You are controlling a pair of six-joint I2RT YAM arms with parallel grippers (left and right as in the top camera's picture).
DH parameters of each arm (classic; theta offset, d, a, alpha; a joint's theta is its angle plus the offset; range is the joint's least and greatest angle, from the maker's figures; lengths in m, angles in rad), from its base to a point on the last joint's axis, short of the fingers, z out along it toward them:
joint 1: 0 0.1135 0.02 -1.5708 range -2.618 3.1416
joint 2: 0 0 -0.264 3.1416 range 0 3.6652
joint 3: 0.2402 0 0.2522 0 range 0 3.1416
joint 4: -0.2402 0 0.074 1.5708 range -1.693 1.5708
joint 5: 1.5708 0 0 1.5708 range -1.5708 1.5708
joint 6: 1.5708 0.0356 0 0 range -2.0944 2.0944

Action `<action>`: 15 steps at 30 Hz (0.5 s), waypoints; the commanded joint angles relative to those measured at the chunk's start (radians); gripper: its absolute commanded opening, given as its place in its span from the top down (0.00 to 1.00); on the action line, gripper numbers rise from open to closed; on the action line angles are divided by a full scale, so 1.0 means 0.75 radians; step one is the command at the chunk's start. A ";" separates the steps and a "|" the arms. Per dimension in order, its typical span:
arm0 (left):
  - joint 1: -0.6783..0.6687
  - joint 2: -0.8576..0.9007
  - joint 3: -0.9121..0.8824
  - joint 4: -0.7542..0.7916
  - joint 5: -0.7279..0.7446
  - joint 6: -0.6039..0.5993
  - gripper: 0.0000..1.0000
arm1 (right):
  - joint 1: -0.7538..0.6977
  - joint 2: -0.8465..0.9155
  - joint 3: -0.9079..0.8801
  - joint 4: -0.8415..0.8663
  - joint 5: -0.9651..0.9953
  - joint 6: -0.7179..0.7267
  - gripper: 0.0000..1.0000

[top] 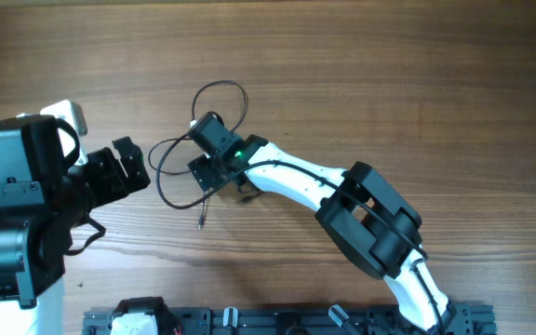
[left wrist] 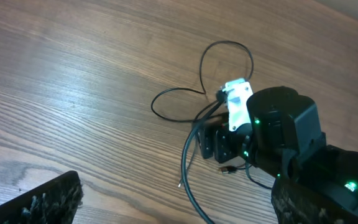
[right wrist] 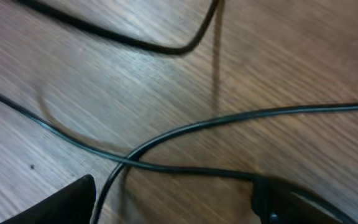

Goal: Untangle cables

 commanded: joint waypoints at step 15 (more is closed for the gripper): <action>0.011 0.003 0.011 0.003 -0.012 -0.012 0.01 | 0.000 0.133 -0.025 -0.113 -0.310 -0.109 0.27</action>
